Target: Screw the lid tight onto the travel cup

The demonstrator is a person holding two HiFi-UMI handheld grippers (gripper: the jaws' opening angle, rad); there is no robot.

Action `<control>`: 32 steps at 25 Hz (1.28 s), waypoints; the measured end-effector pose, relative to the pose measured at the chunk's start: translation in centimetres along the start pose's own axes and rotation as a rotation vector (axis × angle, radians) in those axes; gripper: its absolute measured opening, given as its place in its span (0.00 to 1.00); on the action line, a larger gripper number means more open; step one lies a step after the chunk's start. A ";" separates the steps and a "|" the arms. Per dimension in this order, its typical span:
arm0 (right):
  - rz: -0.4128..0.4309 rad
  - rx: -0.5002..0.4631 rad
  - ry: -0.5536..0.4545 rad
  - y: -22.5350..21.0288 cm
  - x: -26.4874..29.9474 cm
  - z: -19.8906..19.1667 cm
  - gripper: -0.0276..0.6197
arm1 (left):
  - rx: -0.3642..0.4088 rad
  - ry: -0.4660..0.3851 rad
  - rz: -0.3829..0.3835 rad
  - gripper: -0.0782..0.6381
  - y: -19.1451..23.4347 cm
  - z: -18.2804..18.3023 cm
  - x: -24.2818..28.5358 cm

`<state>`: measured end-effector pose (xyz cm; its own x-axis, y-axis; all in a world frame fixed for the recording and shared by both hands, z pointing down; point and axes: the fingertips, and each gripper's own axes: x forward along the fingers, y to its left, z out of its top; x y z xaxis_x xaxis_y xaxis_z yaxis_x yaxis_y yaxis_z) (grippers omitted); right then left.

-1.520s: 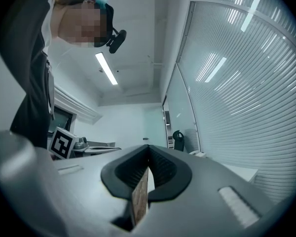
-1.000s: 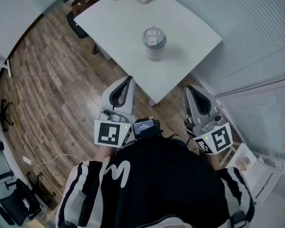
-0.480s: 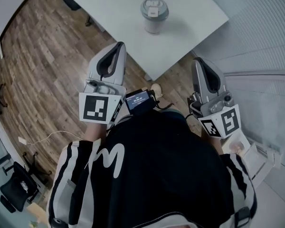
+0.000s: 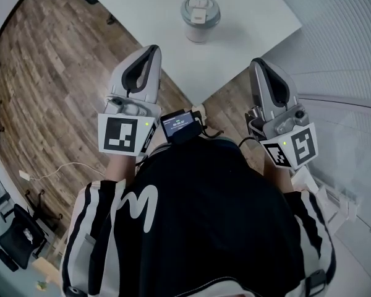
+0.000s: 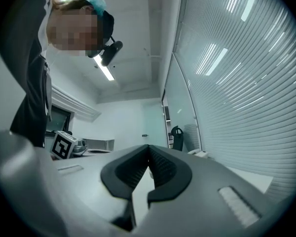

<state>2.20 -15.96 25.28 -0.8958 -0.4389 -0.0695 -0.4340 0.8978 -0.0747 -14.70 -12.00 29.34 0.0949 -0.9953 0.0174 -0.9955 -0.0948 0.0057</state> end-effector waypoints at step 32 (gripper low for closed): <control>0.382 -0.280 0.369 -2.4 16.4 -9.7 0.74 | 0.021 0.239 -0.141 0.72 -2.0 -12.3 15.0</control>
<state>-12.37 -24.93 33.96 -0.9454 -0.0864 0.3142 -0.0384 0.9870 0.1558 -11.20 -26.55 41.93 0.2282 -0.9400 0.2538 -0.9720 -0.2350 0.0037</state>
